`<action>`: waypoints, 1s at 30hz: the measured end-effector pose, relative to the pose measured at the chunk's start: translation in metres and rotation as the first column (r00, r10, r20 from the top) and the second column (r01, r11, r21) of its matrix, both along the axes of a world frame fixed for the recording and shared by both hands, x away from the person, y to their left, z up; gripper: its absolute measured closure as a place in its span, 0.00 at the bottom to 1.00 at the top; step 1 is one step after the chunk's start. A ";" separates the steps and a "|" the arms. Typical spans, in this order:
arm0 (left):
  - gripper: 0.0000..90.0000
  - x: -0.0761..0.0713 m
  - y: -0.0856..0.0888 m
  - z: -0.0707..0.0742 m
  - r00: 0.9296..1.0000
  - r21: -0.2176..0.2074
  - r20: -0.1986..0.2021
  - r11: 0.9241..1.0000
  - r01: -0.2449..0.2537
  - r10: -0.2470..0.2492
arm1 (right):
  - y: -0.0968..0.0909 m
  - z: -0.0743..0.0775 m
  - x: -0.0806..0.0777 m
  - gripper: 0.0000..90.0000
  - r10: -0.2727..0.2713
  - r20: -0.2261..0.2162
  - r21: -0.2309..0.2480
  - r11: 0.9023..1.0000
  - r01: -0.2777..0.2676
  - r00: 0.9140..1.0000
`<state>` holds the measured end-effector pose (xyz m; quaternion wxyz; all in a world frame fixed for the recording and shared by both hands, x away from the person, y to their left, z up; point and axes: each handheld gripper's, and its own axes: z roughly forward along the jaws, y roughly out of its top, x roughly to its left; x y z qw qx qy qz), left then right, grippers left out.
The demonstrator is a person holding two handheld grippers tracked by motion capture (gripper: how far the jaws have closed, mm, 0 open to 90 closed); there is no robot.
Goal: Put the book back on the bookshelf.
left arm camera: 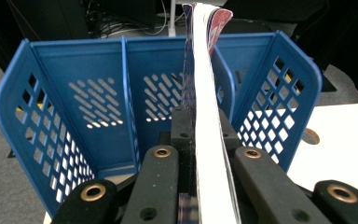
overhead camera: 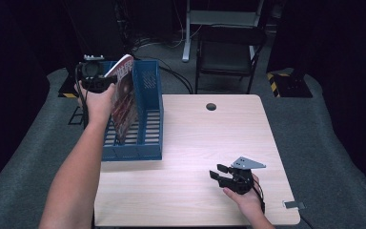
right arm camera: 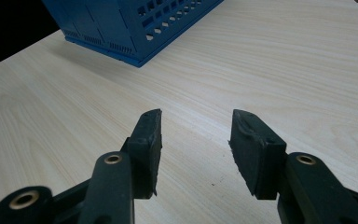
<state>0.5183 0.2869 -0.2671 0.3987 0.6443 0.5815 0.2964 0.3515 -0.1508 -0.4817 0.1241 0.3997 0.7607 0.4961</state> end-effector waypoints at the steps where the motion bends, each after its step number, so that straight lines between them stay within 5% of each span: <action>1: 0.93 0.000 0.000 0.000 1.000 0.000 0.000 1.000 0.000 0.000 | 0.000 0.000 0.000 0.59 0.000 0.000 0.000 1.000 0.000 1.000; 30: 0.93 0.005 -0.001 -0.029 0.997 0.032 -0.072 0.999 0.009 -0.006 | 0.002 0.000 0.000 0.59 0.006 -0.006 -0.002 1.000 -0.006 1.000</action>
